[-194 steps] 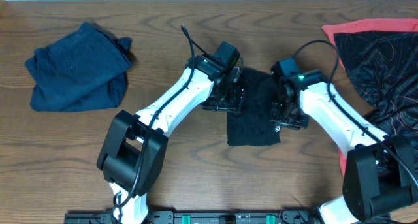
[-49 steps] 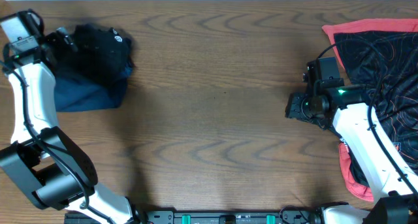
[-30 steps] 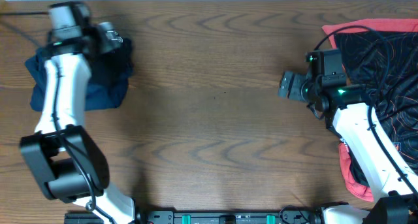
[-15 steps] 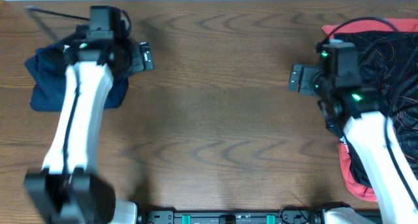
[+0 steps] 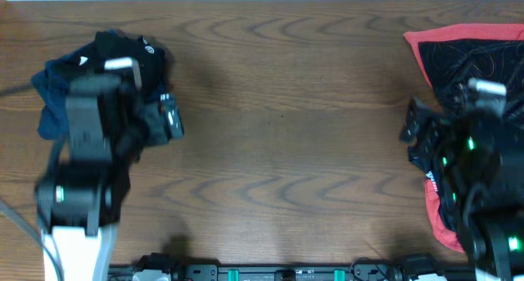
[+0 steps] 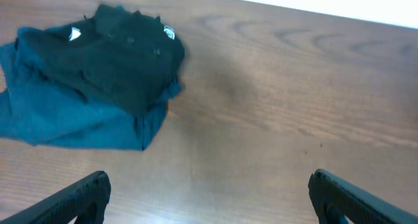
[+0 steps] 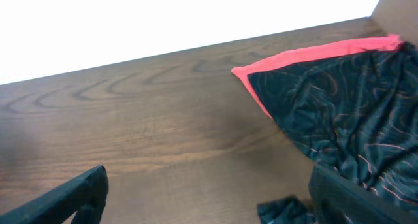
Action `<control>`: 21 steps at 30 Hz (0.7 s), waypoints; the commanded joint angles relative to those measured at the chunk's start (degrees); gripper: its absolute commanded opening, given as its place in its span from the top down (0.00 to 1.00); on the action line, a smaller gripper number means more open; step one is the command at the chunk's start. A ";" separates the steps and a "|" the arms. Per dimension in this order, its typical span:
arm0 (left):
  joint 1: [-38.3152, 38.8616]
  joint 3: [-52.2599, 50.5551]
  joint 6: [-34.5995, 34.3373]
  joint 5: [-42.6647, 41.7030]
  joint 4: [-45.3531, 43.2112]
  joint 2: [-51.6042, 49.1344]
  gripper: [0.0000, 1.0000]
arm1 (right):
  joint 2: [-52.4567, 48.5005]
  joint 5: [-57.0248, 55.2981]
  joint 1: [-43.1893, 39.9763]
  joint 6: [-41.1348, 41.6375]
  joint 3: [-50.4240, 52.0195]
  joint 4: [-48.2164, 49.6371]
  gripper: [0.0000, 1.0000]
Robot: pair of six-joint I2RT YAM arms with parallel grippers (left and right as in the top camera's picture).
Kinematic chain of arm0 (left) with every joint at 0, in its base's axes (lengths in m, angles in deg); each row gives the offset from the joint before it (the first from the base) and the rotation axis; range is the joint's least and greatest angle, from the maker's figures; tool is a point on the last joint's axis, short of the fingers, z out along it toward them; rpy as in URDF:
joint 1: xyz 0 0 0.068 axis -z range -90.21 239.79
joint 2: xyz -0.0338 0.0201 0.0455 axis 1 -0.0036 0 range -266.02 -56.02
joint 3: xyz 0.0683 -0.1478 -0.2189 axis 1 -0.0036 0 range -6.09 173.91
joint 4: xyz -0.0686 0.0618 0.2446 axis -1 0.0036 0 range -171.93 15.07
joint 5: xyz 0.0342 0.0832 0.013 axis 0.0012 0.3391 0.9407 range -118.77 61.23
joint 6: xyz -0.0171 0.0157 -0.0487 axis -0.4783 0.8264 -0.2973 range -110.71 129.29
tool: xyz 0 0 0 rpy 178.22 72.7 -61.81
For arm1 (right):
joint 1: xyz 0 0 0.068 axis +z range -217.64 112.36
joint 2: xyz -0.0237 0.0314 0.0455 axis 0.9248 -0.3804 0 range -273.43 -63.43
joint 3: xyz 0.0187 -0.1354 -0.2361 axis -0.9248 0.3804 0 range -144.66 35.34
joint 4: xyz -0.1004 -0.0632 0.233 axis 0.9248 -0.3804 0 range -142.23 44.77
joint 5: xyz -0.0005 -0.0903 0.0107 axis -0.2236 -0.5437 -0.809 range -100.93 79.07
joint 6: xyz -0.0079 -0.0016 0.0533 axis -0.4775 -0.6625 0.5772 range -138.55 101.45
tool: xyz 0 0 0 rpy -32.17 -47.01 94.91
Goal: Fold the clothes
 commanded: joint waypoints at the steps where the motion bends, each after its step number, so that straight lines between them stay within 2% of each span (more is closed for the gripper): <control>1: 0.46 -7.48 -0.92 1.64 -2.82 8.00 0.02 | 5.11 -1.53 -0.26 0.90 4.20 -0.26 0.01; 4: 0.44 -13.05 -0.90 1.68 -4.31 12.85 0.02 | 10.08 -4.94 -0.28 5.25 7.76 -0.48 0.01; 7: 0.44 -15.80 -0.92 1.66 -4.28 14.12 0.02 | 12.68 -5.75 -0.28 5.70 10.10 -1.14 0.01; 21: 0.44 -16.92 -0.92 1.66 -2.51 11.65 0.02 | 12.85 -5.73 -0.28 5.68 10.67 -16.74 0.01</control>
